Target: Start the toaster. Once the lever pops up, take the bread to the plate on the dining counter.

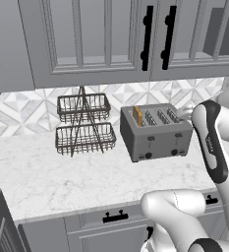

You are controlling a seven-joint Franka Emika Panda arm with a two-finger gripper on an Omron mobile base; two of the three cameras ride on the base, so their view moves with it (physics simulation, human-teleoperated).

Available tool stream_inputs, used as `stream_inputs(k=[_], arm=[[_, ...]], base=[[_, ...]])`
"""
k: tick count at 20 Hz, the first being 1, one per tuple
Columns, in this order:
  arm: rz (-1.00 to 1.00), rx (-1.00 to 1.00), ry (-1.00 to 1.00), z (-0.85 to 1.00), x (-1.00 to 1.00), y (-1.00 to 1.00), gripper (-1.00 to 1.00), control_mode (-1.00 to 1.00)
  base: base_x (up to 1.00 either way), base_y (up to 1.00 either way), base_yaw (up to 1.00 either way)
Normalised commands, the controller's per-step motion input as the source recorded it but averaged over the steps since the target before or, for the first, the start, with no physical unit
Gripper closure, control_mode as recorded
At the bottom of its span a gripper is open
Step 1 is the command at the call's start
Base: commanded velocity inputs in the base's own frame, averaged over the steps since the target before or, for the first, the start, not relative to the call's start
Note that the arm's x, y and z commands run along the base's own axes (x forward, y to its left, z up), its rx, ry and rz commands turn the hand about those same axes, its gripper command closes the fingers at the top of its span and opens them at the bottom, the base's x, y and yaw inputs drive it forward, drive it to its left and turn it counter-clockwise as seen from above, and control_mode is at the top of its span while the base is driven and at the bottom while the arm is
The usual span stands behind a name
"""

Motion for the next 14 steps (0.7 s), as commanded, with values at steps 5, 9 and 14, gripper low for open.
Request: stream_inputs(k=[5,9,14], arm=[[0.0,0.0,0.0,0.0,0.0,0.0,-1.0,-1.0],[0.0,0.0,0.0,0.0,0.0,0.0,-1.0,-1.0],[0.0,0.0,0.0,0.0,0.0,0.0,-1.0,-1.0]], base=[[0.0,0.0,0.0],[0.0,0.0,0.0],[0.0,0.0,0.0]])
